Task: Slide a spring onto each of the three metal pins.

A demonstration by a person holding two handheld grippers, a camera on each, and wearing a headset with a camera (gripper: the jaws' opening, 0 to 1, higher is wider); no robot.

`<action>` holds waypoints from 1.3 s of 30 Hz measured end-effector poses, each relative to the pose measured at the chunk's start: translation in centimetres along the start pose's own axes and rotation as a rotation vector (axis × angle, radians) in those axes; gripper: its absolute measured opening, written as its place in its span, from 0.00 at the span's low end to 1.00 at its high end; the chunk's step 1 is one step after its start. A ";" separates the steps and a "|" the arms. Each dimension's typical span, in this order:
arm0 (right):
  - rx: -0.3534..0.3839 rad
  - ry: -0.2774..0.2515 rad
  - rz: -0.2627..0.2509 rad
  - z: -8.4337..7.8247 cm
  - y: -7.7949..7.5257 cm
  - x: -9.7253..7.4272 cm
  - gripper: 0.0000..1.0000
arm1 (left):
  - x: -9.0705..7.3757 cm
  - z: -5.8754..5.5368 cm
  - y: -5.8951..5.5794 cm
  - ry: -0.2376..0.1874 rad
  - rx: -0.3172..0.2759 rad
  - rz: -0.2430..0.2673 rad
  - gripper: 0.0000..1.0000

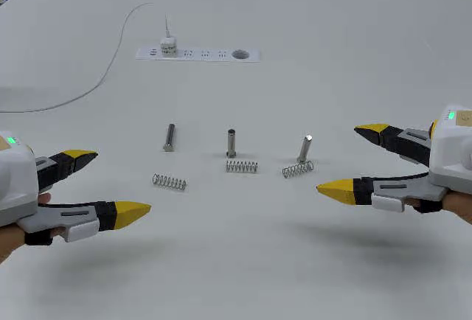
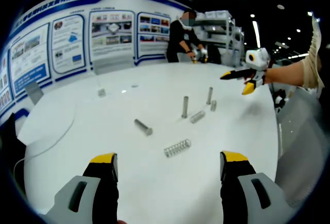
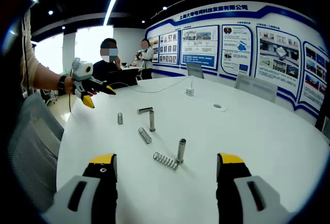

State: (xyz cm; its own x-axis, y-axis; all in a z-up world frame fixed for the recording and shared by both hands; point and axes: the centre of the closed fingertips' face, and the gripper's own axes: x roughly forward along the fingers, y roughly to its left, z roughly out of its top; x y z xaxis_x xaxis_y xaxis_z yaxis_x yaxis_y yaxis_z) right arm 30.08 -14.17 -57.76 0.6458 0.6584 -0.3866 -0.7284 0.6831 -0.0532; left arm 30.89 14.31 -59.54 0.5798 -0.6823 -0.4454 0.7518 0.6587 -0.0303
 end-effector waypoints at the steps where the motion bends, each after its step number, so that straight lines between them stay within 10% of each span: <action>1: -0.001 -0.002 0.000 0.0 0.0 0.0 0.80 | 0.0 0.1 0.1 -0.001 0.000 0.001 0.83; 39: 0.011 -0.014 -0.009 0.2 0.4 0.0 0.80 | 6.1 3.6 4.2 0.057 -0.040 0.008 0.67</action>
State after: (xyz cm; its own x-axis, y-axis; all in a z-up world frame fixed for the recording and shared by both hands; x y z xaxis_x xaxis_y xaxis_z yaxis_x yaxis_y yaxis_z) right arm 29.88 -13.84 -57.61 0.6556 0.6562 -0.3736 -0.7199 0.6925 -0.0469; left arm 38.70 11.72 -59.14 0.5660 -0.6588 -0.4957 0.7336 0.6768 -0.0619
